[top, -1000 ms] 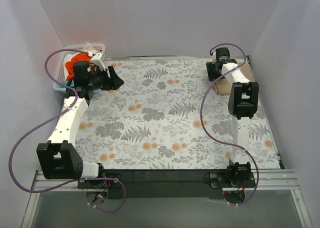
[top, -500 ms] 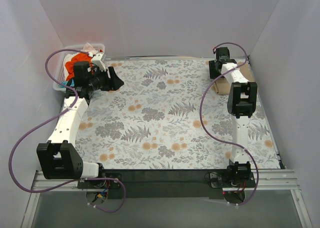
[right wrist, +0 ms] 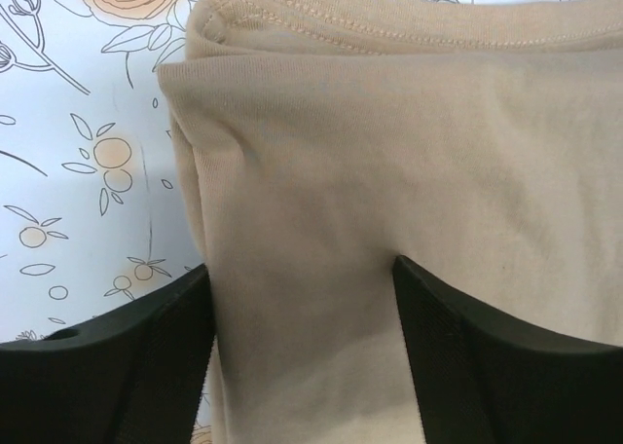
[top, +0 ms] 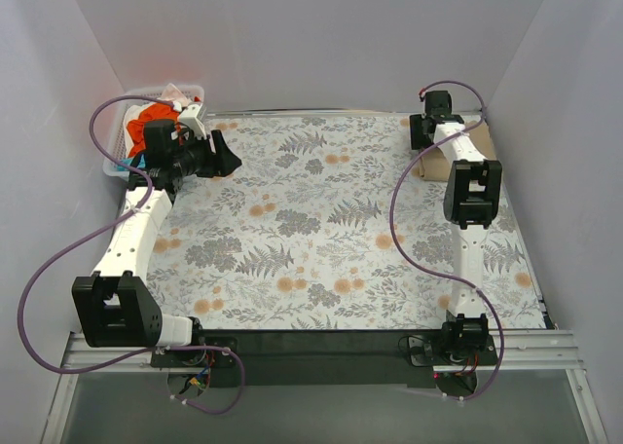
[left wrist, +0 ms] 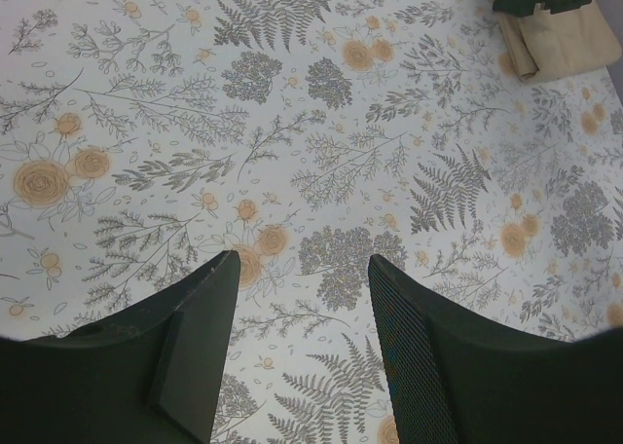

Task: Fold and stack the t-shirts
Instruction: Neatly place the folded tshirt to the corner

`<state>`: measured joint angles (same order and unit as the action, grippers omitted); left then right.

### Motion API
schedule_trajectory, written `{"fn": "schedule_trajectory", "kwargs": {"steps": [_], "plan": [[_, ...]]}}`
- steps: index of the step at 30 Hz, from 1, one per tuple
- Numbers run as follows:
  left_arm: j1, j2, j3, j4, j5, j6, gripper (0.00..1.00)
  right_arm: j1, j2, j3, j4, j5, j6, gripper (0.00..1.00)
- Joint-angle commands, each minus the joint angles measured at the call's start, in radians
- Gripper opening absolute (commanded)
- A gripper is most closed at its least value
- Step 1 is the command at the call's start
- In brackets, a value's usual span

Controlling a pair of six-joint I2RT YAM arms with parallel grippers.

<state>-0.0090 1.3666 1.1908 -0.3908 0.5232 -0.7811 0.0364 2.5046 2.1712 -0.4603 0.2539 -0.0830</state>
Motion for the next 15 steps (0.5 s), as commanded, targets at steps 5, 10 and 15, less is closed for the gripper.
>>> {"fn": "schedule_trajectory", "kwargs": {"steps": [5, 10, 15], "plan": [[0.001, -0.001, 0.046, -0.013, 0.008, 0.002, 0.54, 0.005, -0.082, -0.037, 0.038, -0.077, -0.076, 0.75], [0.001, 0.003, 0.073, -0.037, 0.000, -0.009, 0.59, 0.023, -0.240, -0.050, 0.054, -0.152, -0.115, 0.93], [0.001, 0.025, 0.139, -0.111, -0.012, -0.007, 0.98, 0.057, -0.403, -0.118, 0.031, -0.235, -0.182, 0.98]]}}
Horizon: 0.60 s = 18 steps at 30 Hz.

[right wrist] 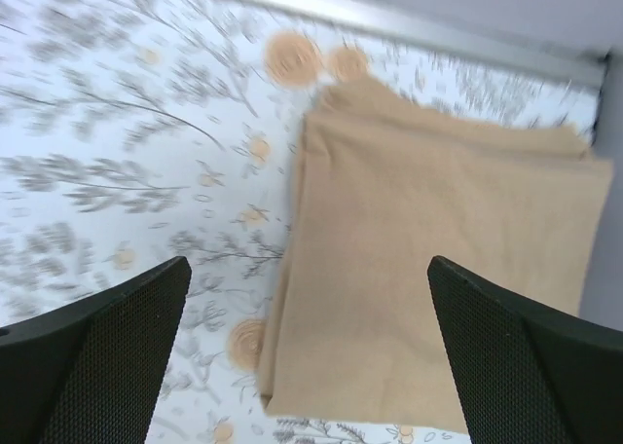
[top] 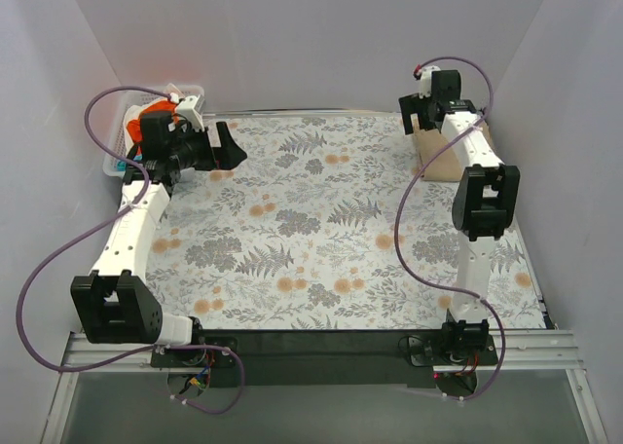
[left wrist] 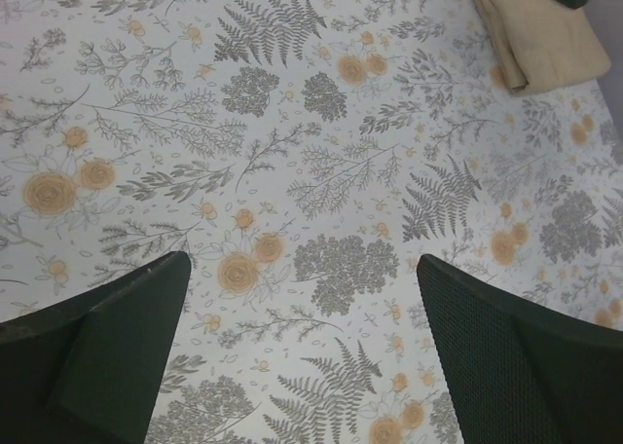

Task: Fold and stack the t-shirts
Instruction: Neatly place the folded tshirt to the corner

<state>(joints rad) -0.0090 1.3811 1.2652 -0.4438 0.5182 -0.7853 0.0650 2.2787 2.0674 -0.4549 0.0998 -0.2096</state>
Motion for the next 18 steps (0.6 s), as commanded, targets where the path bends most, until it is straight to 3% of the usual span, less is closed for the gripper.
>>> {"fn": "schedule_trajectory", "kwargs": {"steps": [1, 6, 13, 18], "plan": [[0.003, 0.033, 0.078, -0.109, -0.004, -0.008, 0.98, 0.038, -0.233, -0.029, -0.010, -0.144, -0.063, 0.98], [0.001, 0.127, 0.154, -0.298, -0.004, 0.030, 0.98, 0.048, -0.425, -0.147, -0.145, -0.282, -0.059, 0.98], [0.000, 0.030, -0.068, -0.286, -0.067, 0.155, 0.98, 0.048, -0.754, -0.613, -0.264, -0.469, -0.108, 0.98], [-0.002, -0.071, -0.187, -0.289, -0.144, 0.214, 0.98, 0.048, -0.948, -0.899, -0.295, -0.499, -0.151, 0.98]]}}
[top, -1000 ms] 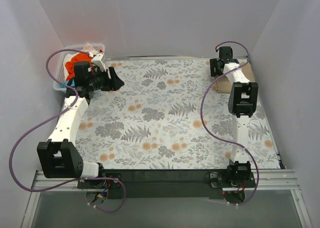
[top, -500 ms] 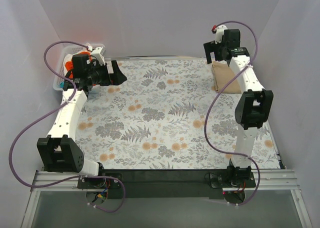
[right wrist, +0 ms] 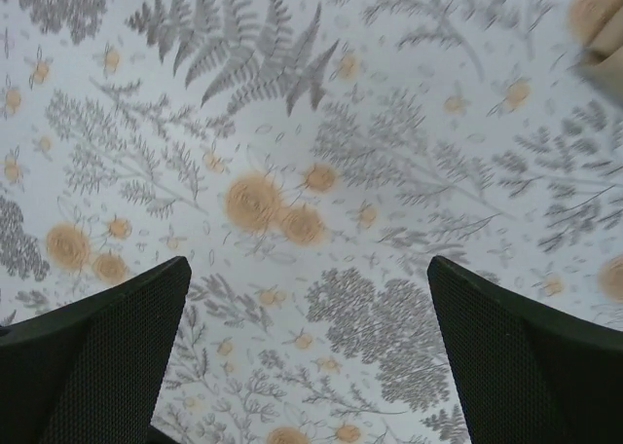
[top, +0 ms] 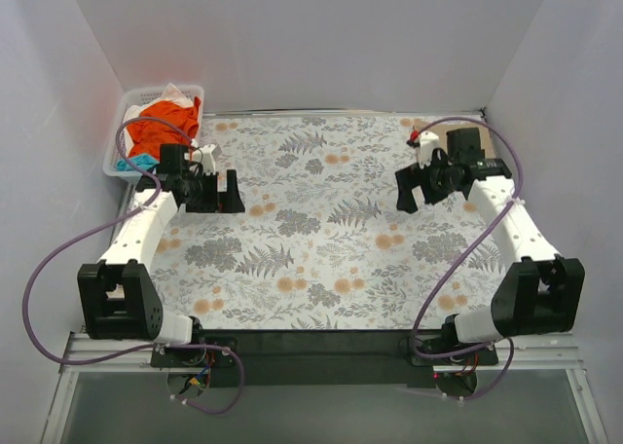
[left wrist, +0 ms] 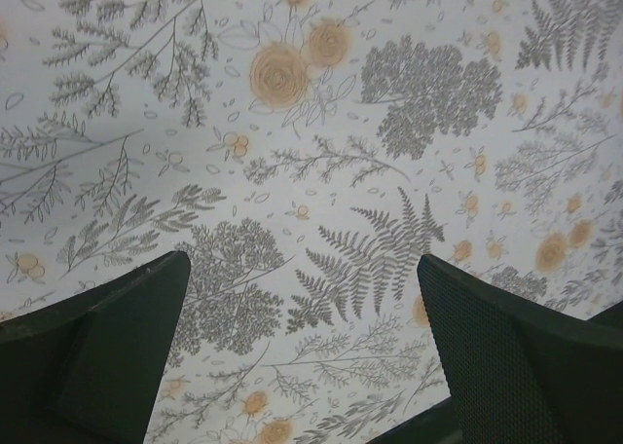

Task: Fold and stack the t-shirts
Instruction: Neatly place the folded tshirt to the corner

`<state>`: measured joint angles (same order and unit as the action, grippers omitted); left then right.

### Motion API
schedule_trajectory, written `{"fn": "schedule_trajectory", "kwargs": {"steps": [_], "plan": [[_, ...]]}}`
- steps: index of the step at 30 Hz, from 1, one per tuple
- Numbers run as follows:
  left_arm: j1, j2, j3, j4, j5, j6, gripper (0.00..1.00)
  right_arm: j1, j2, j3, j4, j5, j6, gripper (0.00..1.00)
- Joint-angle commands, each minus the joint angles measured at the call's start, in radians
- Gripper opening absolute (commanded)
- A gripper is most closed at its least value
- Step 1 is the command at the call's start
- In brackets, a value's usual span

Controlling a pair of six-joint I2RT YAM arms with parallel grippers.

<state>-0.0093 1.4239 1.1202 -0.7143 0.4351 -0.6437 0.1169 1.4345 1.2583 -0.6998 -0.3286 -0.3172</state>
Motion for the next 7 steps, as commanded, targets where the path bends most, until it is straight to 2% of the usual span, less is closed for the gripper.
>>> {"fn": "schedule_trajectory", "kwargs": {"steps": [1, 7], "plan": [[-0.001, -0.129, -0.059, -0.019, -0.073, 0.081, 0.98, -0.003, -0.152, -0.117, -0.053, -0.073, -0.051, 0.98], [-0.003, -0.215, -0.109, -0.028, -0.117, 0.073, 0.98, -0.005, -0.224, -0.215, -0.067, -0.055, -0.036, 0.98]]}}
